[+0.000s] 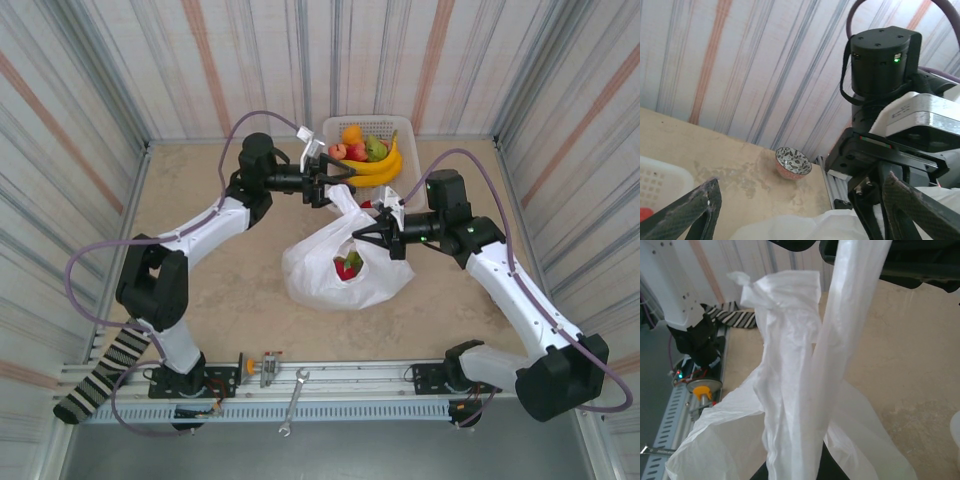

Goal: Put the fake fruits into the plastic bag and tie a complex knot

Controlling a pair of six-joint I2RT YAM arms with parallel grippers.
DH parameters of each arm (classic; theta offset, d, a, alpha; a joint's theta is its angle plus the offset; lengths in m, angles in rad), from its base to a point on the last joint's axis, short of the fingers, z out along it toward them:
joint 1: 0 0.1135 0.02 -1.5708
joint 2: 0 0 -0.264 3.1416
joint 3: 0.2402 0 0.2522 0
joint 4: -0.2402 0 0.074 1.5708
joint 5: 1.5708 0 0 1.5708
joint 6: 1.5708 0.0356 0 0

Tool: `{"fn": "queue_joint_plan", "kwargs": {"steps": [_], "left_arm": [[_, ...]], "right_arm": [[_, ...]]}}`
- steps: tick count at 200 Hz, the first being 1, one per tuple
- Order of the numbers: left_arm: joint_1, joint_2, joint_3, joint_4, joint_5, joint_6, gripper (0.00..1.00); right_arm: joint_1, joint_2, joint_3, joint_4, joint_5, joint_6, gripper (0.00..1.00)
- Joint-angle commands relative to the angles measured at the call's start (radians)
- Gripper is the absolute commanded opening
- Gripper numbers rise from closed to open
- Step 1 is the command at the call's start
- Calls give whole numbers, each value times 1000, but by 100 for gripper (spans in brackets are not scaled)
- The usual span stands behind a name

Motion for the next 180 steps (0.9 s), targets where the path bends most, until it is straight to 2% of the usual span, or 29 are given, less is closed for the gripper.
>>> {"fn": "queue_joint_plan", "kwargs": {"steps": [1, 80, 99, 143, 180], "left_arm": [[-18, -51, -9, -10, 67, 66, 88], [-49, -152, 58, -491, 72, 438, 89], [-62, -178, 62, -592, 53, 542, 92], [-113, -210, 98, -865, -89, 786, 97], [-148, -188, 128, -981, -202, 854, 96]], "right_arm": [[6, -2, -7, -6, -1, 5, 0], [4, -3, 4, -5, 91, -1, 0], [2, 3, 11, -5, 113, 2, 0], [4, -2, 15, 17, 129, 6, 0], [4, -6, 16, 29, 134, 11, 0]]}}
